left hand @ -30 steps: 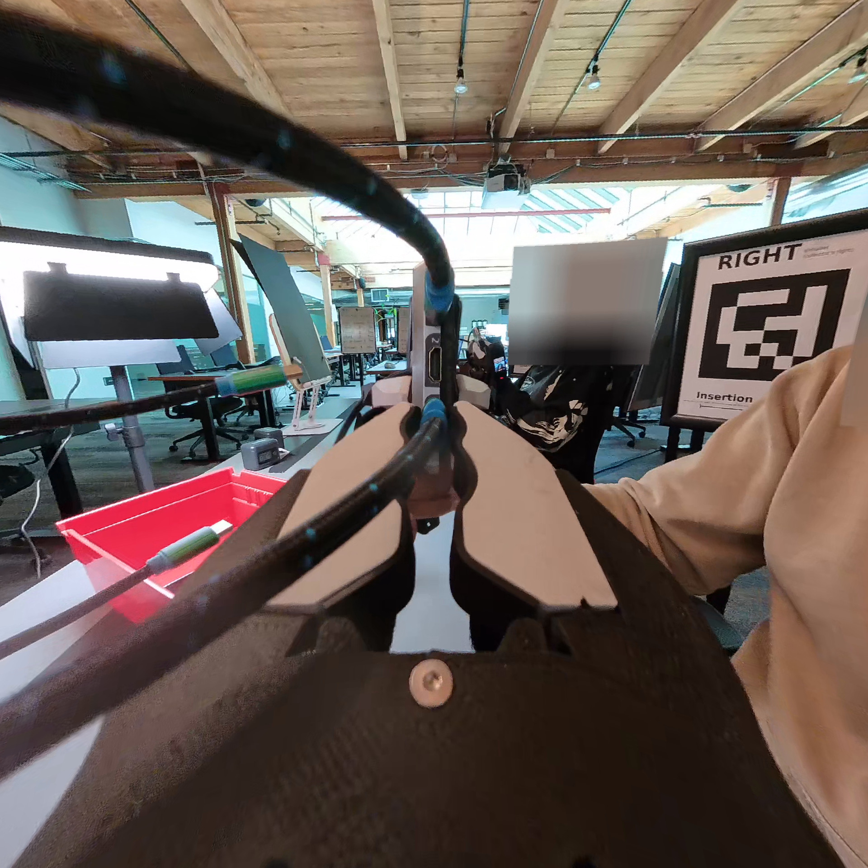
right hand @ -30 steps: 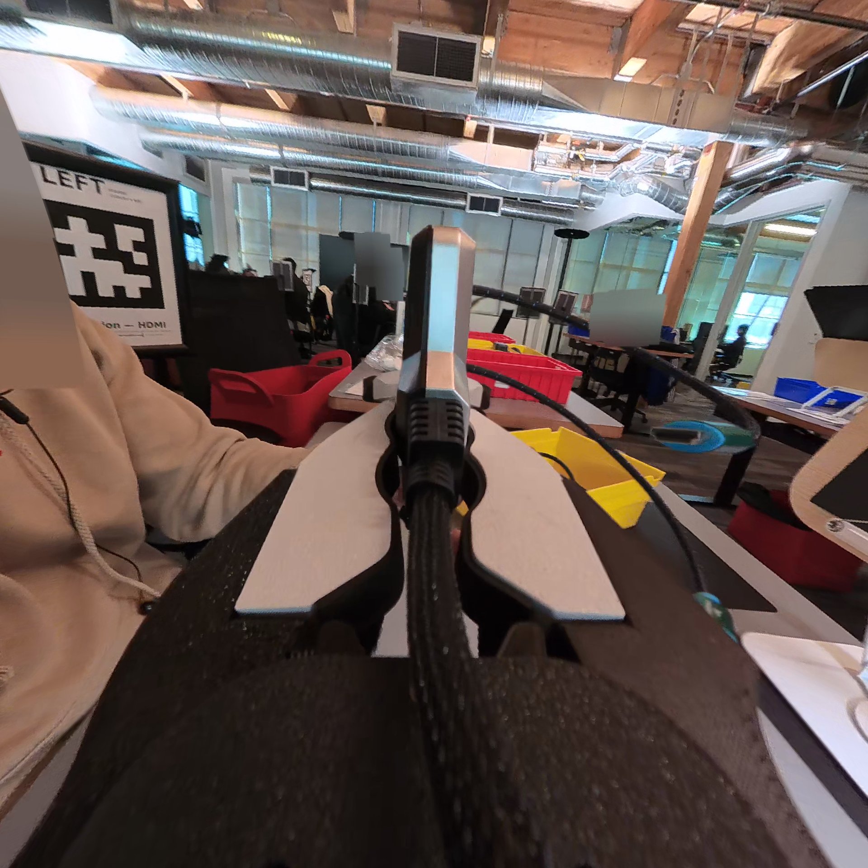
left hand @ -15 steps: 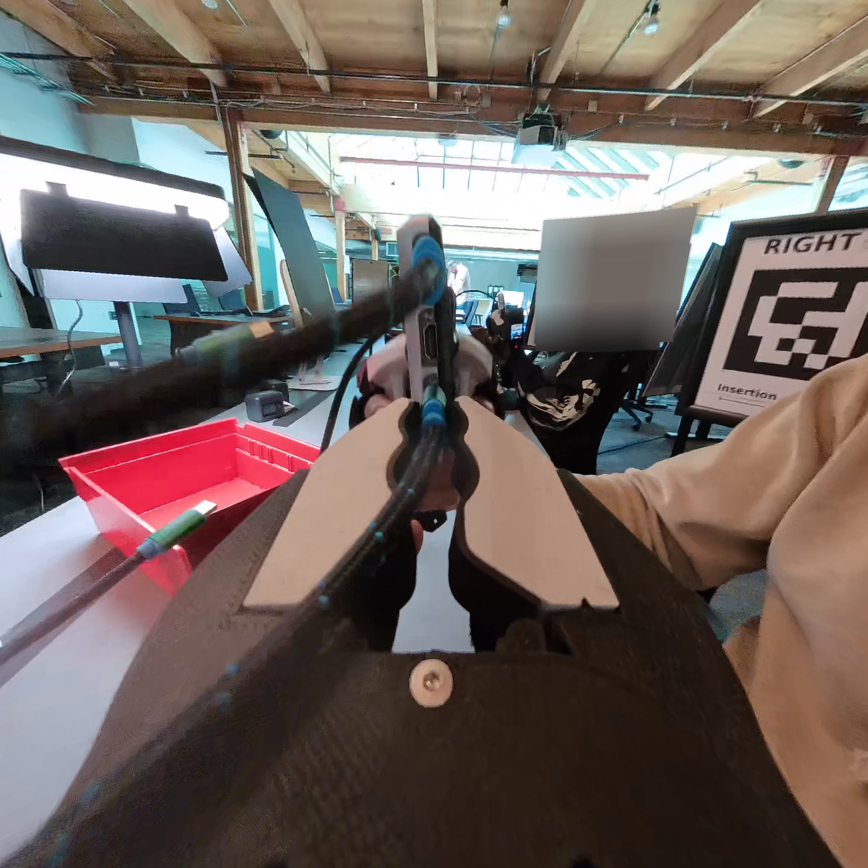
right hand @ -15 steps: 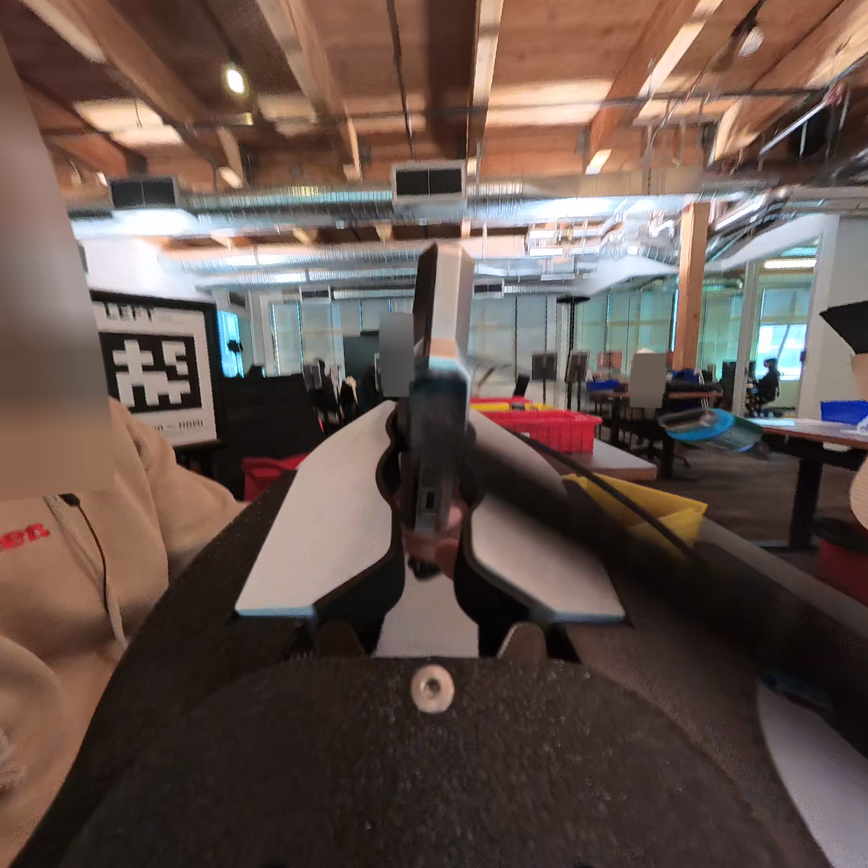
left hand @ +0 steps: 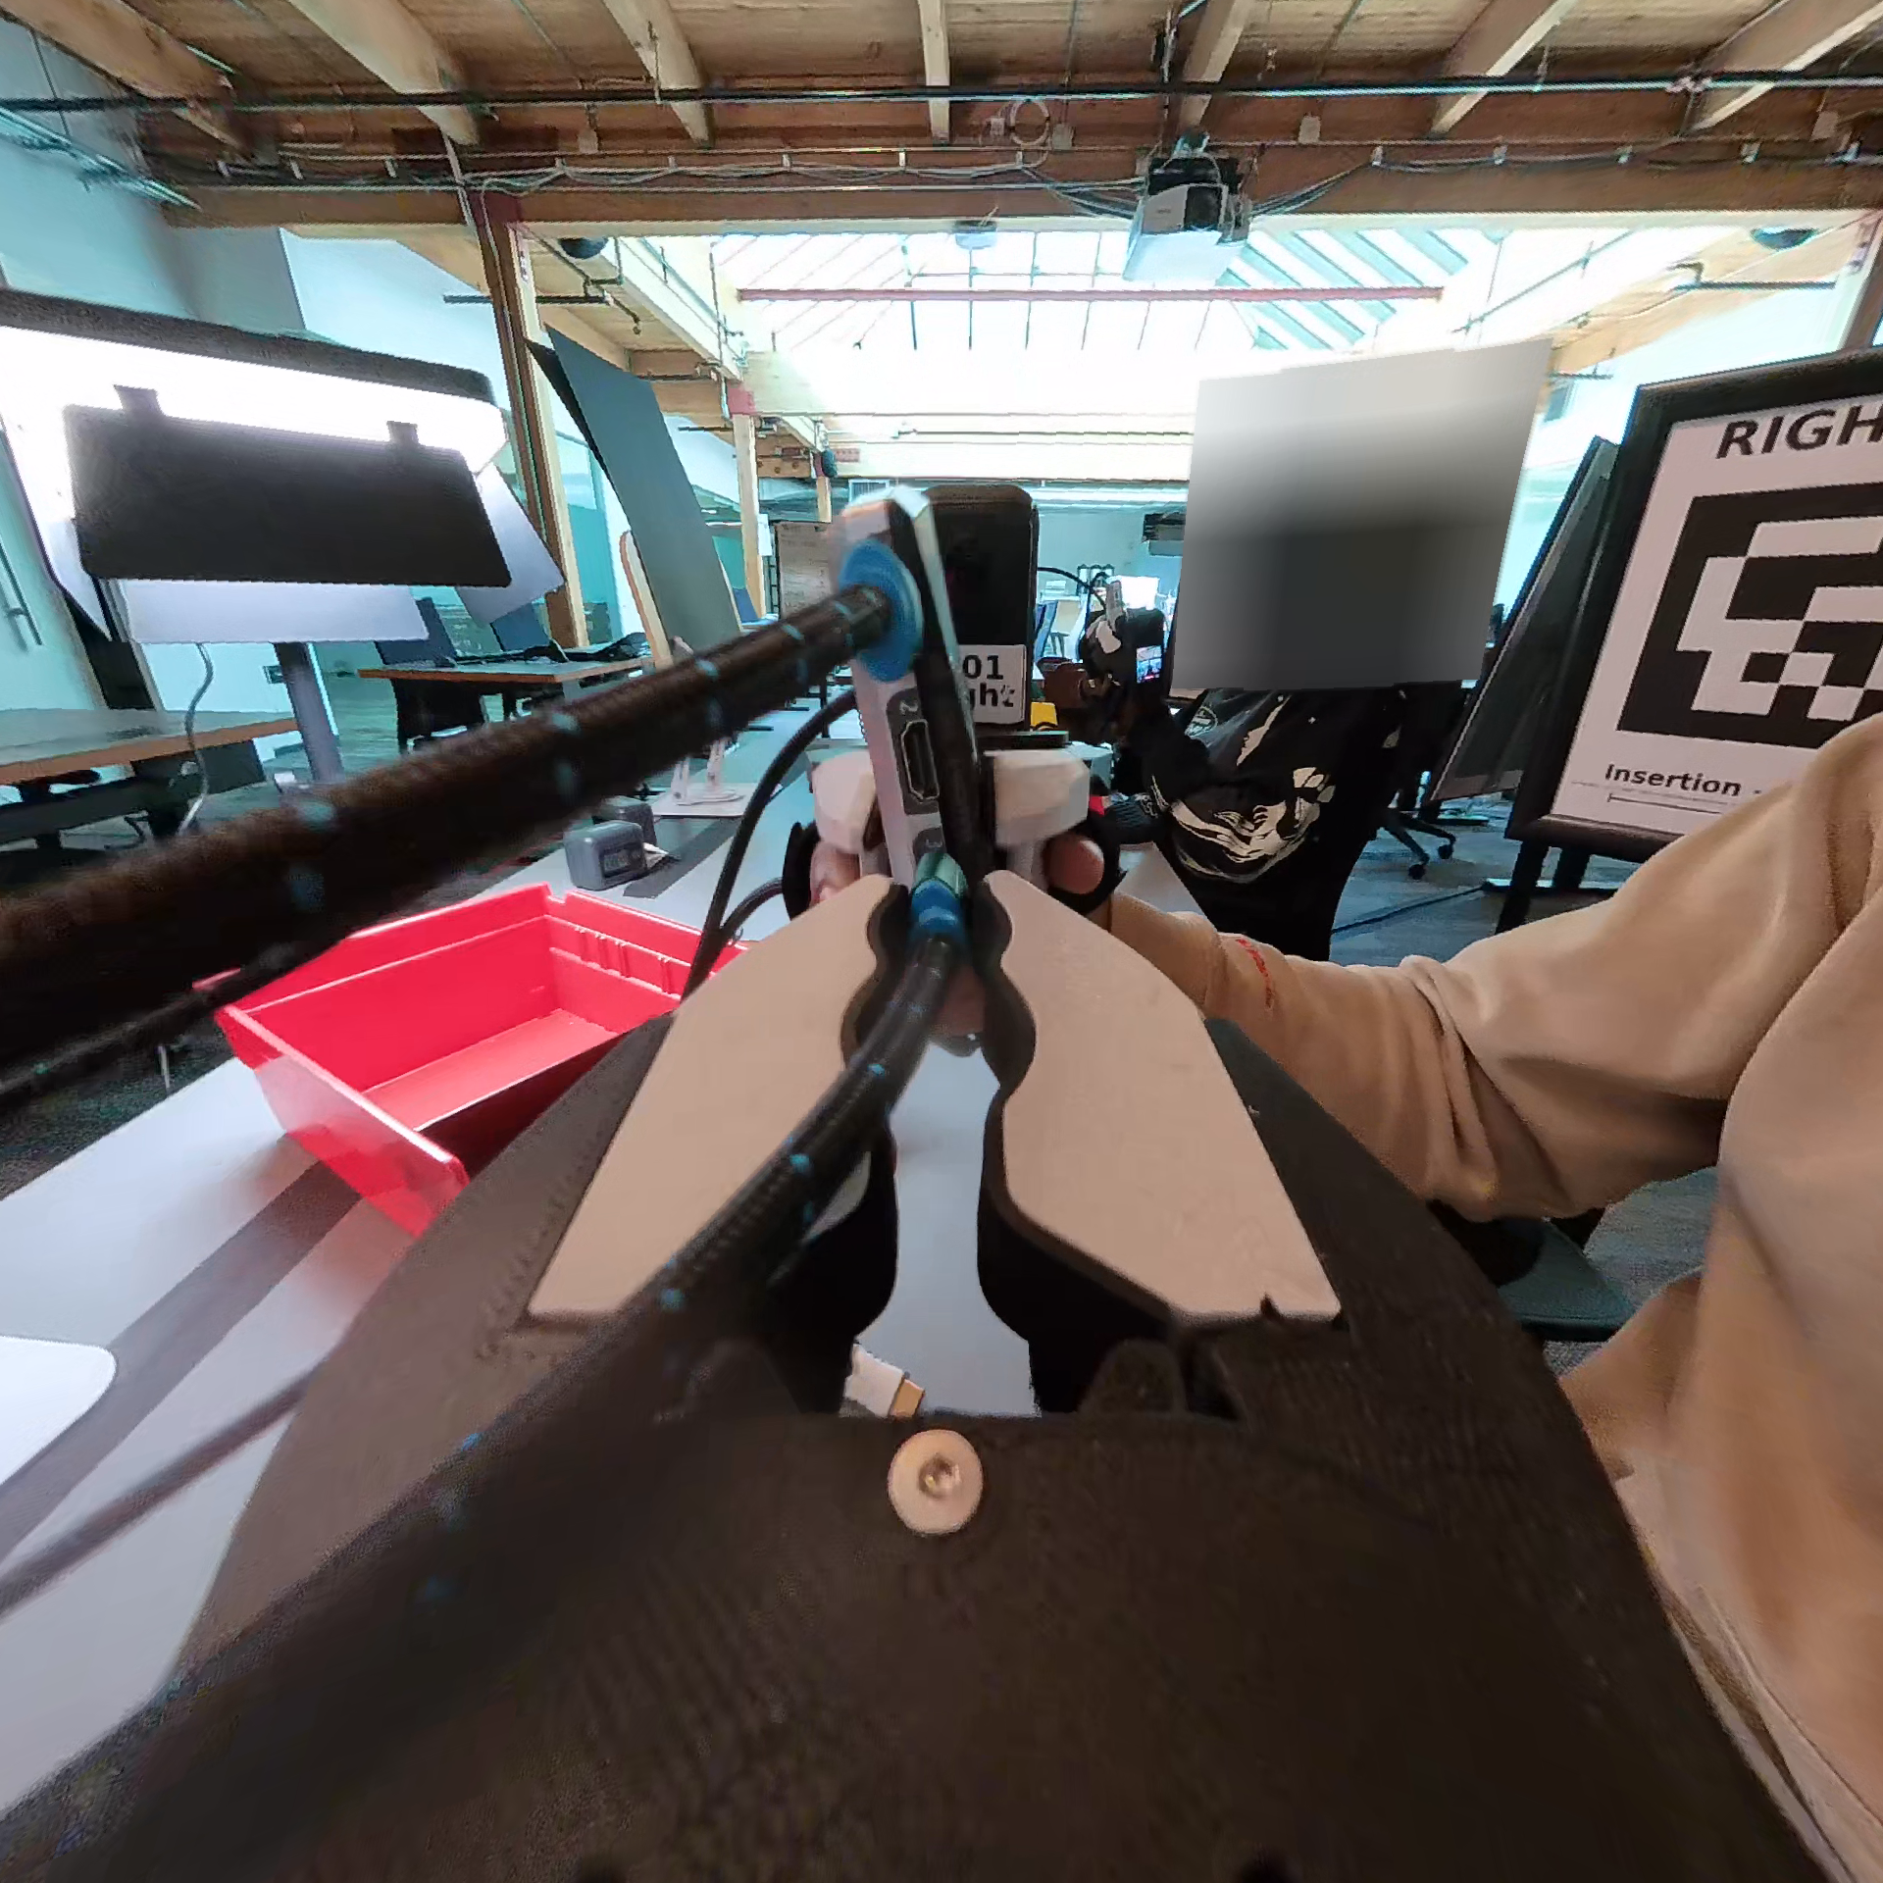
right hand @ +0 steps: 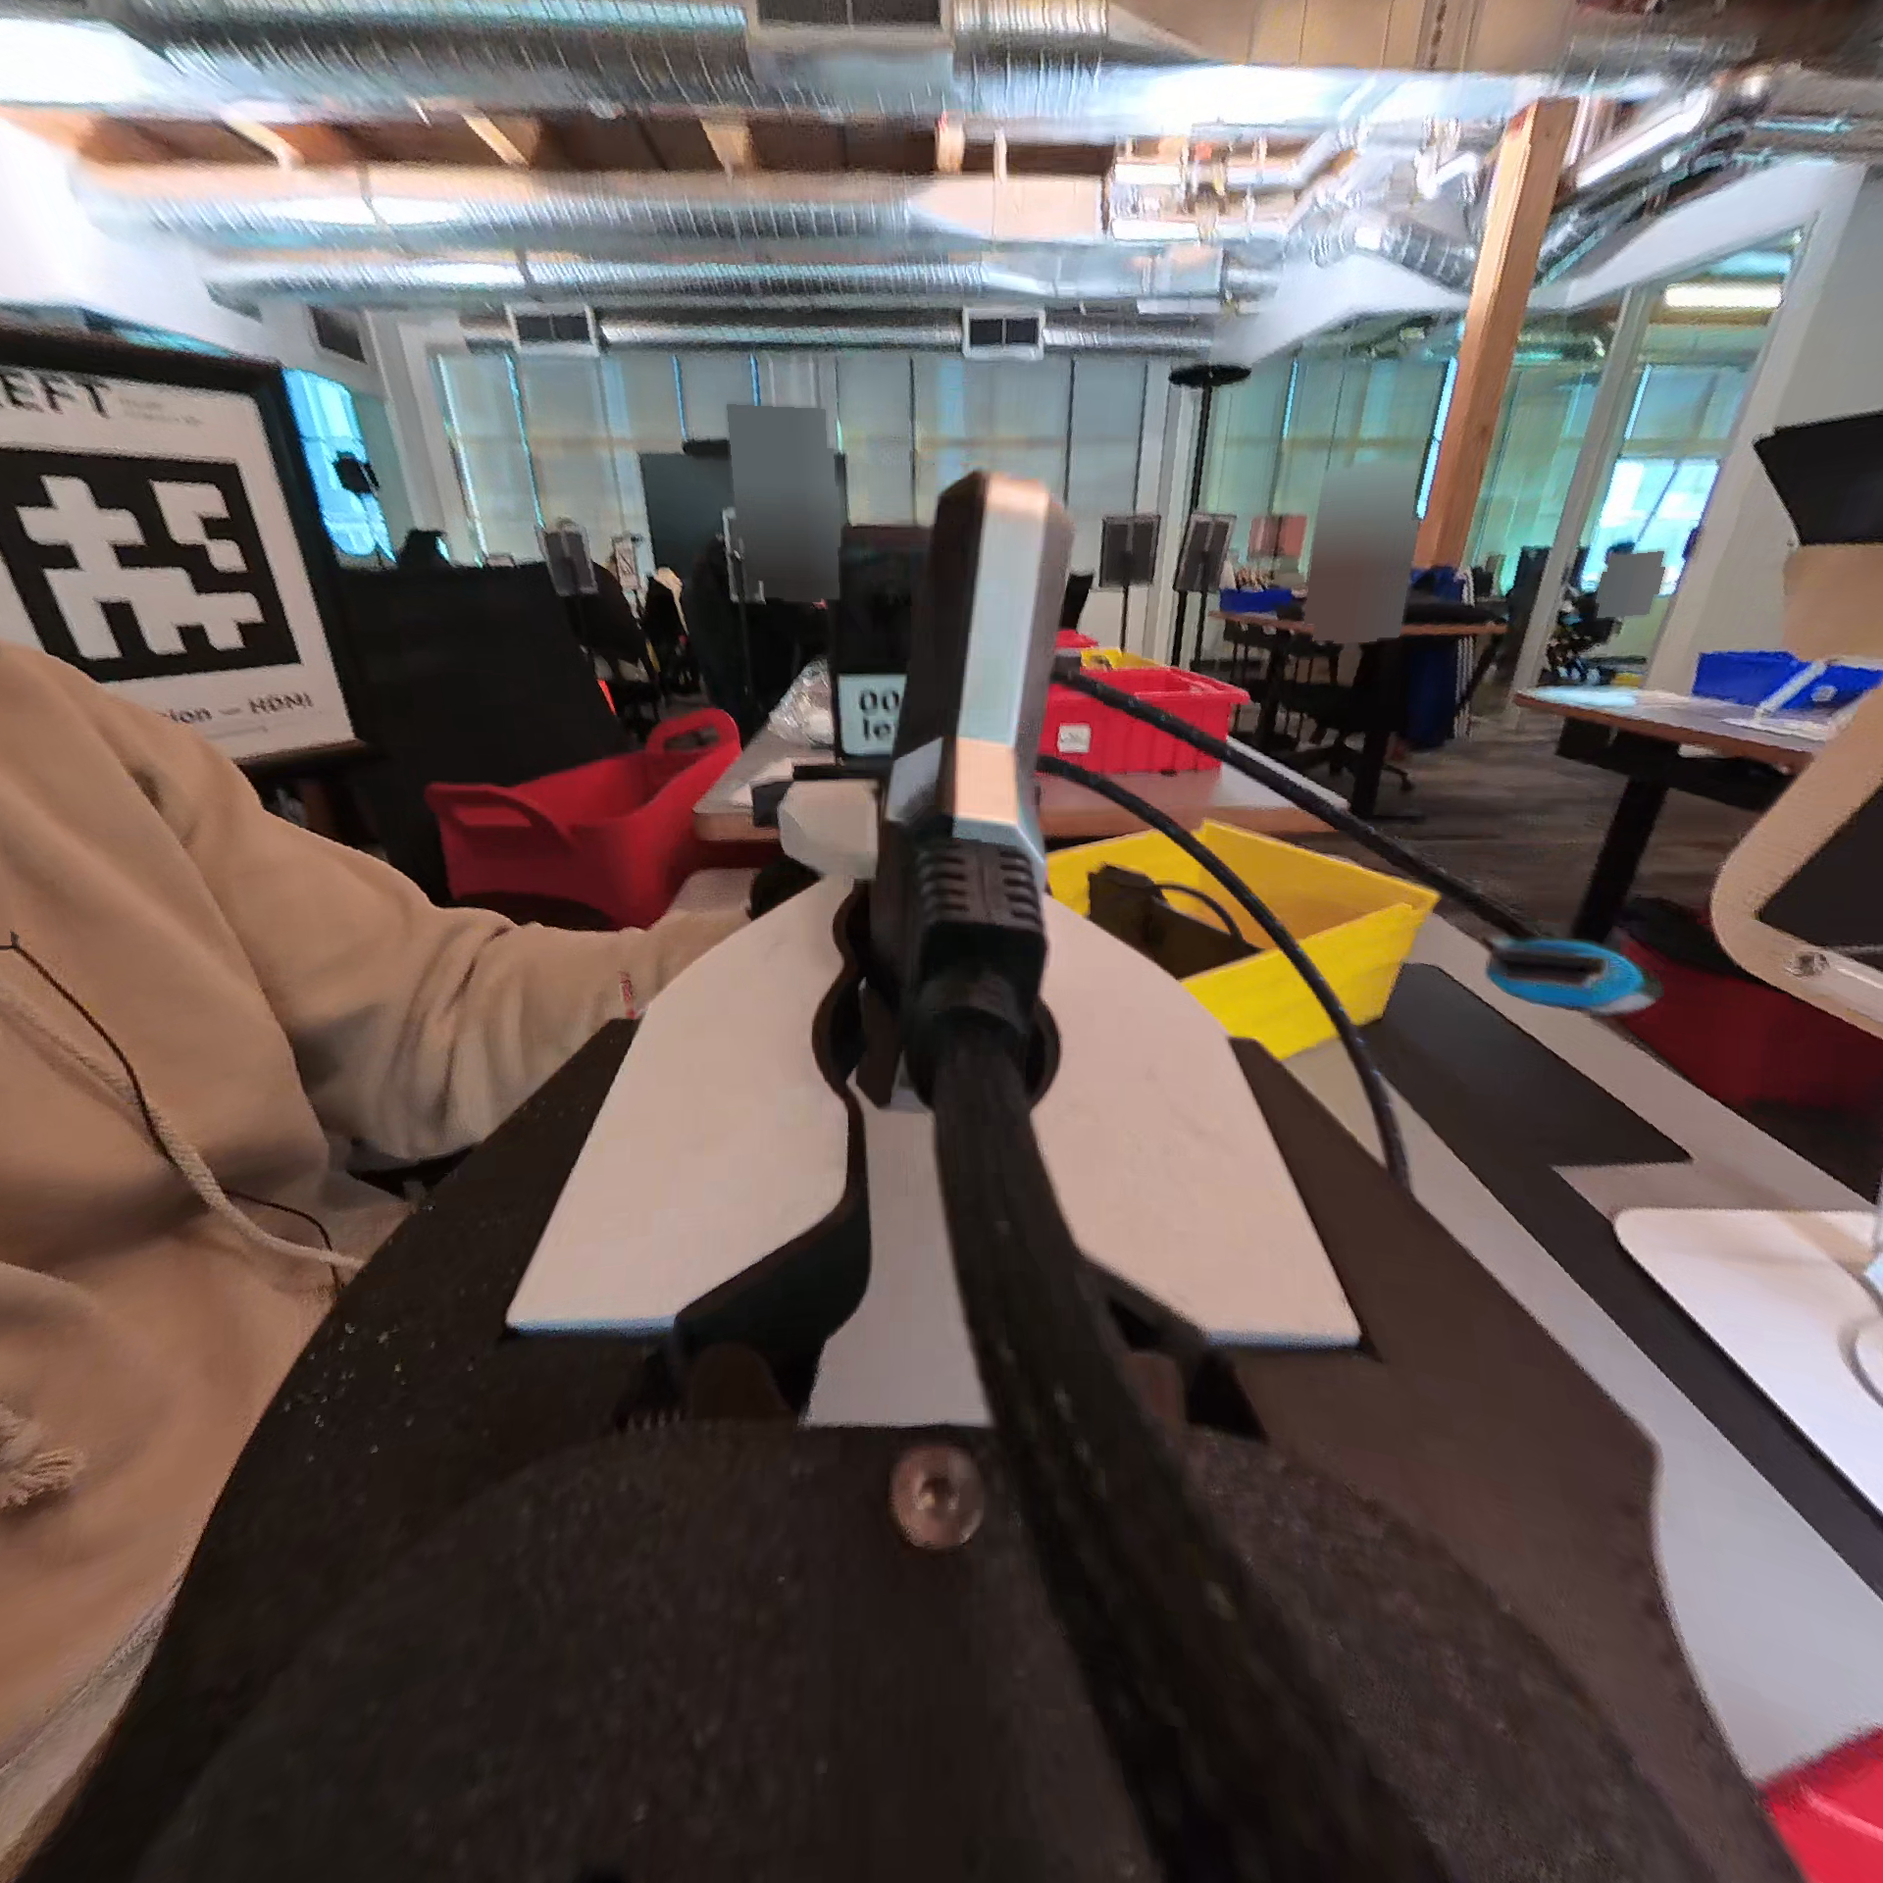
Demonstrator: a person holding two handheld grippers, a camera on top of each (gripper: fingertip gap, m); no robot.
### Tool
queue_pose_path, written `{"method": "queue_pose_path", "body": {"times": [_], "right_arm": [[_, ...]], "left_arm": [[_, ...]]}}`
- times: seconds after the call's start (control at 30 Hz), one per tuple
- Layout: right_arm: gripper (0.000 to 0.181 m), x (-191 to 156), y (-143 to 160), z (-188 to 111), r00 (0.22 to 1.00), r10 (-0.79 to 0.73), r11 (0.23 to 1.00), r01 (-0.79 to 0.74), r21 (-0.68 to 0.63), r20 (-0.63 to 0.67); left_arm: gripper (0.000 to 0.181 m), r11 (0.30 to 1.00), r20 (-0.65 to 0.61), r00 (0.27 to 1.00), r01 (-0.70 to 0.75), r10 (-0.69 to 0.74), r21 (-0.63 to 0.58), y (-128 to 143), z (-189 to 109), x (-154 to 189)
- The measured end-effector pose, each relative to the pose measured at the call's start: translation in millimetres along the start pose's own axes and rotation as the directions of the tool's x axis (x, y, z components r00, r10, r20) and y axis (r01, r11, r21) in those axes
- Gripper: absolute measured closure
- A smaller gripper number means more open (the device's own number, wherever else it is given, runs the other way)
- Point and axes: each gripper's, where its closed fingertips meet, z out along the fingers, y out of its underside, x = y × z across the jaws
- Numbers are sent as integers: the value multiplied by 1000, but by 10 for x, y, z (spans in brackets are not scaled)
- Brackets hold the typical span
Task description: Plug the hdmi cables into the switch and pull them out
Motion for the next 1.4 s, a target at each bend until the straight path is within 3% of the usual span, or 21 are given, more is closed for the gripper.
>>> {"method": "queue_pose_path", "body": {"times": [0.27,0.53,0.73,0.83,1.1,1.17,1.3,1.4], "right_arm": [[159,-53,143,63,1000,-30,992,29,-122,-1],[159,-24,199,77,1000,-15,997,17,-69,27],[160,-8,114,97,999,6,999,-7,42,36],[160,40,92,101,1000,9,998,-9,65,8],[158,105,151,125,999,39,999,-39,7,-22],[157,177,125,119,994,83,996,-83,12,-67],[156,427,92,-75,957,207,977,-211,3,-204],[156,608,242,-310,916,250,954,-288,-80,-314]], "left_arm": [[168,997,-13,999,40,-41,-70,29,-69,13],[168,995,-24,998,58,-60,-79,90,-52,-11],[167,1000,22,999,24,-23,-15,49,43,-24],[168,997,15,997,76,-76,31,64,44,-74],[169,994,13,994,106,-106,17,86,-4,-140],[166,991,60,990,132,-130,-30,138,-29,-215],[159,944,149,973,210,-177,-253,397,-225,-357],[157,938,194,975,161,-103,-308,315,-411,-389]]}}
